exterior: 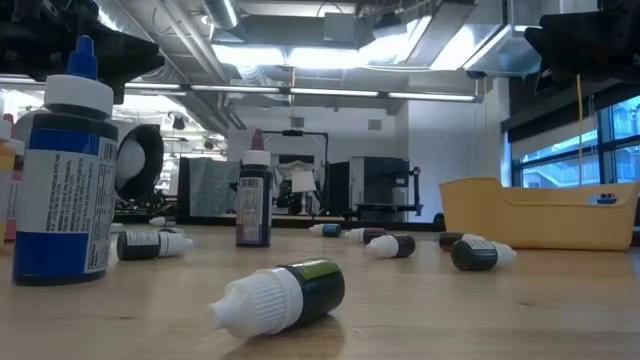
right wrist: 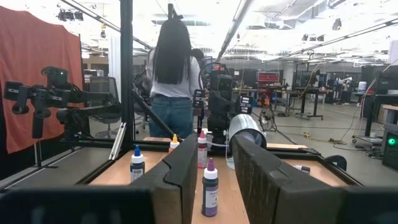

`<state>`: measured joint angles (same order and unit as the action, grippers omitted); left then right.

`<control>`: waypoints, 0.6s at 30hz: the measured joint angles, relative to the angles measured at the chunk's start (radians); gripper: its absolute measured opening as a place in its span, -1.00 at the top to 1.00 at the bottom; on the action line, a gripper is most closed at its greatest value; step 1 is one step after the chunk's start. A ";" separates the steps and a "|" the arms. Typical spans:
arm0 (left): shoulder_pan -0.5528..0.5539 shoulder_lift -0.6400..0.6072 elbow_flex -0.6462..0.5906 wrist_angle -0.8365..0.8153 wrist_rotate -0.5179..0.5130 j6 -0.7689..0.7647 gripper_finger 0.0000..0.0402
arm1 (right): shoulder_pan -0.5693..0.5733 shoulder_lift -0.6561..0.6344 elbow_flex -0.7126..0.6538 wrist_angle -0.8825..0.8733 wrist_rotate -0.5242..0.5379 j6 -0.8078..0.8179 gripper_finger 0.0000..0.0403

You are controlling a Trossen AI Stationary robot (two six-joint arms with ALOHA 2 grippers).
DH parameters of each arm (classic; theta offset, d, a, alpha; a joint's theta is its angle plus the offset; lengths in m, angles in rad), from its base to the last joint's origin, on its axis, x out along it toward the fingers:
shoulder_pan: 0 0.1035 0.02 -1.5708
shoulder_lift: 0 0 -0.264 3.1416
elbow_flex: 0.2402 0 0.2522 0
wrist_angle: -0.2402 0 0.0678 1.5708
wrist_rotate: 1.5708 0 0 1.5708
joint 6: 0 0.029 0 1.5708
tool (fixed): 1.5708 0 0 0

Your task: Pick & Place food coloring

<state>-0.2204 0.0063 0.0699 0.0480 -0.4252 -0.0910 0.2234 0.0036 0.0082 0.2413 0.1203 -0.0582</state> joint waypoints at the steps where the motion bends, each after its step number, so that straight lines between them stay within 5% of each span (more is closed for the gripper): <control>1: 0.000 0.000 0.000 0.000 0.000 0.000 0.47 | 0.000 0.000 0.000 0.000 0.000 0.000 0.47; 18: 0.000 0.000 0.000 0.000 0.000 0.000 0.49 | 0.000 0.000 0.000 0.000 0.000 0.054 0.47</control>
<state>-0.2203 0.0061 0.0698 0.0481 -0.4252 -0.0910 0.2230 0.0040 0.0082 0.2413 0.1204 -0.0040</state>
